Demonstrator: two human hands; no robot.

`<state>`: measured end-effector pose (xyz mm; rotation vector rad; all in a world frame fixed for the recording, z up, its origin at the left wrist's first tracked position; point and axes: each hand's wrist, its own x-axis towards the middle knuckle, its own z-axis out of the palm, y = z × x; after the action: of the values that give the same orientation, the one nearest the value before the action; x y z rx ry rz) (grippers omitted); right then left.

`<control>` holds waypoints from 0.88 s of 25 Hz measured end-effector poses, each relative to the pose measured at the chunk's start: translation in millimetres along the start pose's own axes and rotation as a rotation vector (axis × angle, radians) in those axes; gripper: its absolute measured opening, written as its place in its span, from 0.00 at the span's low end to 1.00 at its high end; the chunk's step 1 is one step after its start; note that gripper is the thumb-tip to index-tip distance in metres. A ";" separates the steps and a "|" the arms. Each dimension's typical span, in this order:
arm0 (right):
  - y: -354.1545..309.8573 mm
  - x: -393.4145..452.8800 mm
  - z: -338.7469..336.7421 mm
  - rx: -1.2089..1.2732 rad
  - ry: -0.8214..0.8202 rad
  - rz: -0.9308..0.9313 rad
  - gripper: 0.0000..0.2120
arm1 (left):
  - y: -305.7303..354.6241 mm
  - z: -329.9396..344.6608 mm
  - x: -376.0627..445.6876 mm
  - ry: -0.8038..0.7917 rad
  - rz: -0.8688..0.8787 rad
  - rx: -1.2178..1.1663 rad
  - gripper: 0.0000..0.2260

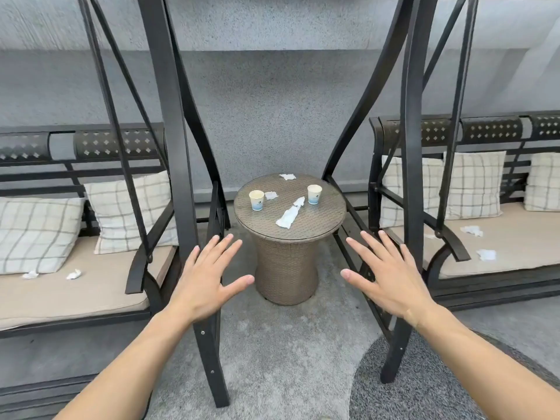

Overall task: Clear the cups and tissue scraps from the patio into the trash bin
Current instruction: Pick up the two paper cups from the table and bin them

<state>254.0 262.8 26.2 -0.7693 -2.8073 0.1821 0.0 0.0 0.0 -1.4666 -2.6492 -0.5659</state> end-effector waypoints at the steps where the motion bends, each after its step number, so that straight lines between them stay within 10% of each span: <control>1: 9.0 14.5 4.8 0.009 -0.002 -0.012 0.35 | 0.7 5.0 16.4 0.007 0.006 0.014 0.38; 22: 144.3 290.4 100.8 0.094 -0.070 -0.059 0.36 | -13.6 128.6 269.7 -0.012 -0.250 -0.088 0.40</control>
<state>56.3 529.8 -43.9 -0.6702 -2.8596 0.3348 -142.6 255.4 -62.3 -1.1671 -2.8724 -0.7020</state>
